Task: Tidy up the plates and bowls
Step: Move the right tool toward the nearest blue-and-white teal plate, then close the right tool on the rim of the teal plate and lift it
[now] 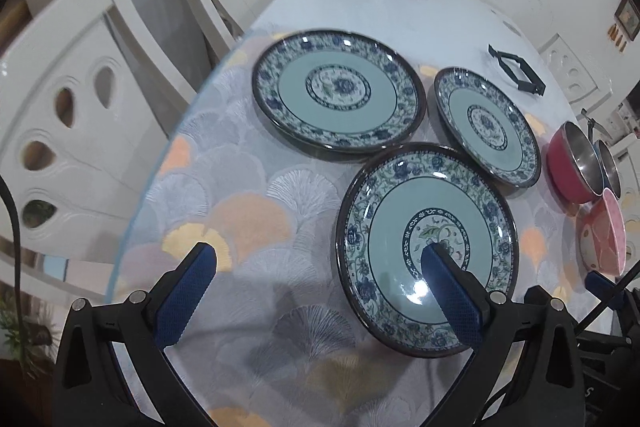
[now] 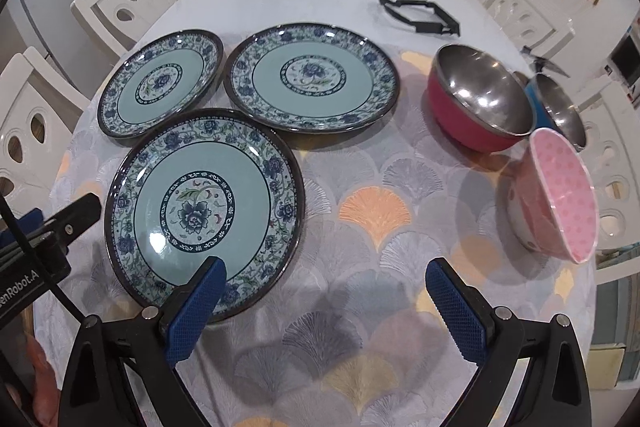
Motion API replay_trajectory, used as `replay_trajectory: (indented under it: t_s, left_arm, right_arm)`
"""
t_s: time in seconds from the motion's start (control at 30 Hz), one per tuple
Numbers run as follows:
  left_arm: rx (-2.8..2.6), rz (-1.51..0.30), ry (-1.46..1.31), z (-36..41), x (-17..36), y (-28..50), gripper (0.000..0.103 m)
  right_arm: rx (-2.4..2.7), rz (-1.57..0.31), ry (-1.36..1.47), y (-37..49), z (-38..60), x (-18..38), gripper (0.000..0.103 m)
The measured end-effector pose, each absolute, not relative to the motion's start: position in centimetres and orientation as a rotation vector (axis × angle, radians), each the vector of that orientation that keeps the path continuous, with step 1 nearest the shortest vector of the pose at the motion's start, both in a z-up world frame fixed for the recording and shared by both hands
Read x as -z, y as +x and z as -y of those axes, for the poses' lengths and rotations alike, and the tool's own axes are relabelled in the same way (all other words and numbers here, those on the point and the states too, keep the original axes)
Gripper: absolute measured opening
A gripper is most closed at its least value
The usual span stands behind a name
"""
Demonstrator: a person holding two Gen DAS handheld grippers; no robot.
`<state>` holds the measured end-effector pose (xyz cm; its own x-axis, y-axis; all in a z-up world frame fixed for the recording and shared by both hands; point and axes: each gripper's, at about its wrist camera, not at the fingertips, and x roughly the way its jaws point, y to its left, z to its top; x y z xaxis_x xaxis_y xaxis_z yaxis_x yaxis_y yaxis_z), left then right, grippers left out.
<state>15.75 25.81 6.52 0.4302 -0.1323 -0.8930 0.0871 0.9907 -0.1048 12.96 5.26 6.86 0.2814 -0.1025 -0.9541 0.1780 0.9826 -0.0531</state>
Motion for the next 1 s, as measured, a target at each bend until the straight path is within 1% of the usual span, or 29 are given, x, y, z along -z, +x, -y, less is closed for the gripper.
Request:
replay_trajectory:
  t_s: [0.03, 0.1, 0.2, 0.23, 0.27, 0.3, 0.33, 0.4, 0.47, 0.53, 0.57, 0.63, 0.7, 0.77, 0.9, 0.97, 1.0]
  left_arm:
    - [0.148, -1.128, -0.049, -25.8, -6.1, 16.0, 0.099]
    - [0.173, -1.155, -0.058, -25.7, -5.2, 16.5, 0.094]
    - [0.189, -1.181, -0.058, -25.5, -4.2, 17.0, 0.082]
    - [0.195, -1.188, -0.057, -25.4, -3.9, 17.1, 0.08]
    - [0.2, -1.192, -0.058, -25.3, -3.7, 17.2, 0.074]
    - [0.207, -1.199, -0.062, -25.2, -3.5, 17.3, 0.07]
    - [0.211, -1.204, -0.067, -25.4, -3.3, 17.4, 0.068]
    - [0.219, -1.217, -0.079, -25.5, -3.0, 17.7, 0.057]
    - [0.222, -1.216, -0.077, -25.6, -2.8, 17.8, 0.053]
    - [0.231, -1.206, -0.072, -25.7, -2.9, 17.9, 0.046]
    - [0.24, -1.203, -0.071, -25.7, -2.9, 18.1, 0.043]
    - [0.25, -1.203, -0.074, -25.7, -2.9, 18.3, 0.041]
    - [0.264, -1.201, -0.087, -25.8, -2.9, 18.5, 0.036]
    - [0.277, -1.2, -0.098, -25.8, -2.8, 18.7, 0.033]
    - [0.298, -1.201, -0.111, -25.5, -2.8, 18.8, 0.033]
    - [0.304, -1.203, -0.117, -25.4, -2.8, 18.7, 0.033]
    - [0.307, -1.204, -0.123, -25.3, -2.7, 18.7, 0.033]
  right_arm:
    - [0.184, -1.279, 0.075, 13.1, -5.2, -6.6, 0.091]
    - [0.168, -1.301, 0.097, 13.6, -4.9, -5.9, 0.084]
    - [0.151, -1.329, 0.128, 14.2, -4.6, -4.9, 0.079]
    - [0.147, -1.336, 0.135, 14.4, -4.6, -4.7, 0.075]
    - [0.14, -1.342, 0.139, 14.6, -4.6, -4.4, 0.073]
    - [0.135, -1.348, 0.14, 14.8, -4.6, -4.2, 0.068]
    - [0.13, -1.355, 0.141, 15.0, -4.6, -3.9, 0.062]
    - [0.121, -1.367, 0.147, 15.4, -4.9, -3.5, 0.057]
    - [0.105, -1.377, 0.16, 15.8, -4.9, -3.1, 0.053]
    - [0.094, -1.384, 0.173, 16.0, -4.9, -2.8, 0.047]
    - [0.087, -1.389, 0.185, 16.2, -4.8, -2.6, 0.046]
    - [0.075, -1.393, 0.208, 16.4, -4.6, -2.2, 0.042]
    - [0.059, -1.389, 0.22, 16.6, -4.4, -2.2, 0.041]
    - [0.041, -1.385, 0.213, 16.9, -4.5, -2.2, 0.04]
    - [0.017, -1.386, 0.23, 17.3, -4.4, -2.1, 0.039]
    - [0.009, -1.385, 0.232, 17.3, -4.4, -2.1, 0.037]
    - [0.002, -1.382, 0.225, 17.2, -4.5, -2.1, 0.034]
